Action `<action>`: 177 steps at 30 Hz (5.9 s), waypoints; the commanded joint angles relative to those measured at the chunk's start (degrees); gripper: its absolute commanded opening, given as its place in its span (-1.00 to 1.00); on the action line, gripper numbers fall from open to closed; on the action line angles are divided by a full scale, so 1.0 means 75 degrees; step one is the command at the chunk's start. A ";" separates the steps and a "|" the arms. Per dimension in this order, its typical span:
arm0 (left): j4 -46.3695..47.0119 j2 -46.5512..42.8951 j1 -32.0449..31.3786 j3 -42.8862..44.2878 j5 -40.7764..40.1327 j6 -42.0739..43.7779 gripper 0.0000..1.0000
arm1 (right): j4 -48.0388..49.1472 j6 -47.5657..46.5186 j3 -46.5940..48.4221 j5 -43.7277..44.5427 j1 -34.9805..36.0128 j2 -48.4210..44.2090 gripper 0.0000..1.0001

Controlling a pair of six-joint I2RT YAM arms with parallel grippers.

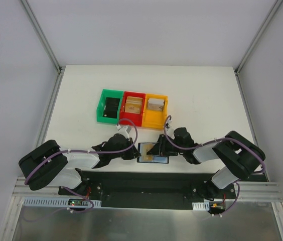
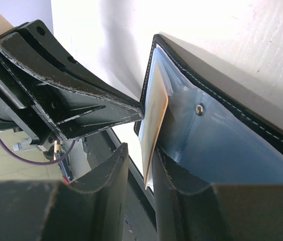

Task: Take the credit cards out of the card holder
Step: Remove the credit card from the card holder, then place the credit card in the storage box.

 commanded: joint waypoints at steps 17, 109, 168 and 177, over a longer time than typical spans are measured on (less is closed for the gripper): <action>0.0042 -0.0029 -0.0037 -0.0080 -0.0288 -0.0160 -1.00 | 0.0460 0.0018 -0.0261 -0.0234 -0.0259 -0.0512 -0.59; 0.0042 -0.0428 -0.0037 -0.0291 -0.0417 -0.0172 -1.00 | -0.1380 -0.0603 -0.0319 -0.0269 -0.0810 -0.1661 -0.99; -0.0075 -0.4473 0.0419 0.1009 0.4678 0.2676 0.33 | -1.0779 -0.6099 0.4426 -0.1640 0.0772 -0.4673 -0.99; 0.0089 -0.3932 0.0408 0.1139 0.5733 0.2676 0.18 | -1.0779 -0.6029 0.4731 -0.1476 0.1241 -0.4356 -0.99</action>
